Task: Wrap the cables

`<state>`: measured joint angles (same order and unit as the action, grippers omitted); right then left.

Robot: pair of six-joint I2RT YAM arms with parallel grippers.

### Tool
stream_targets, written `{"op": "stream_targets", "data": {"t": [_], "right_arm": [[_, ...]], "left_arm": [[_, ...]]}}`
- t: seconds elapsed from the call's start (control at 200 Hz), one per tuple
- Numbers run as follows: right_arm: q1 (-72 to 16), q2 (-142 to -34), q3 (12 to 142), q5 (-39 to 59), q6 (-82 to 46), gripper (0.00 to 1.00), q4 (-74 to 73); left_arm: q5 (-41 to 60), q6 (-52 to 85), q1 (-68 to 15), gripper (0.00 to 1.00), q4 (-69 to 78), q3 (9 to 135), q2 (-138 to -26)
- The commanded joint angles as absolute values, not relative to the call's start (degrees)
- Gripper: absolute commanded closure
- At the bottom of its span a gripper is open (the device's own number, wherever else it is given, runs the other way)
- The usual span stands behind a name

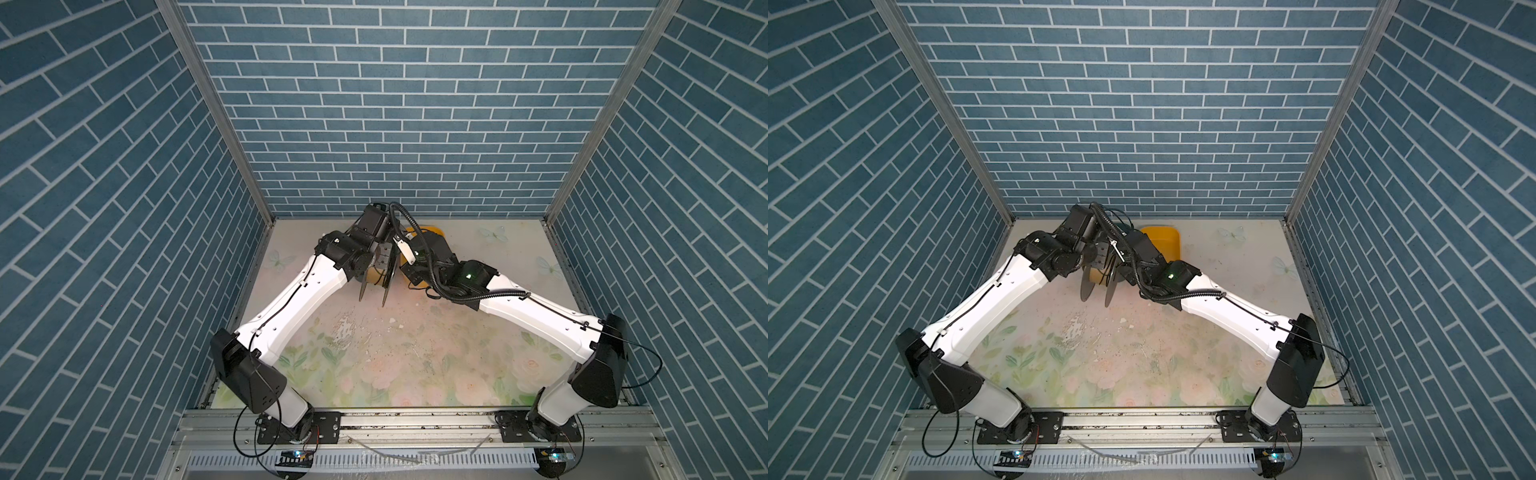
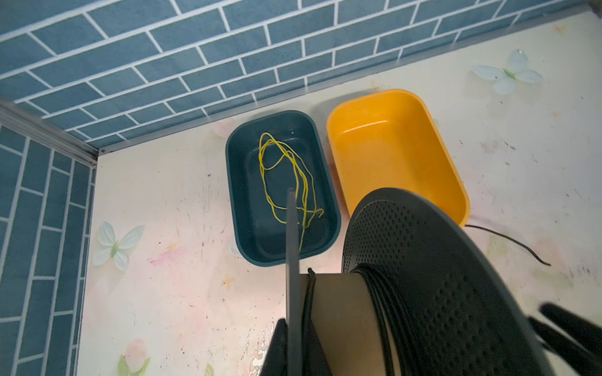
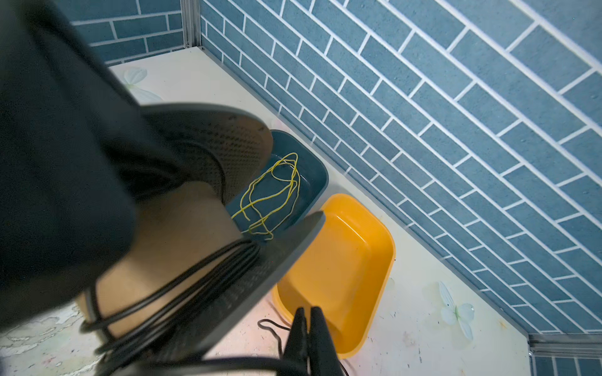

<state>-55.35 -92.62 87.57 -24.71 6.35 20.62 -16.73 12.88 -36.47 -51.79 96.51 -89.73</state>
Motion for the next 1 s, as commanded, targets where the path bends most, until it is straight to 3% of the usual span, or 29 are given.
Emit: {"op": "stream_targets", "data": {"t": [0.0,0.32,0.76,0.995], "right_arm": [[-50.8,-93.1,90.0,-28.5,2.2,0.98,22.7],[-44.6,-90.3,83.9,-8.9,-1.3,0.86,19.8],[-36.3,-91.1,77.2,16.9,-3.2,0.9,15.3],[-33.3,-90.0,68.7,29.6,-7.2,0.77,7.1]], "left_arm": [[-15.0,8.8,-37.1,1.0,-59.7,98.8,-88.2],[-7.8,6.9,-37.1,1.0,-60.6,99.2,-85.1],[-0.3,1.4,-36.6,1.0,-66.7,108.9,-84.6],[8.8,1.9,-33.5,1.0,-71.4,117.3,-86.8]]}}
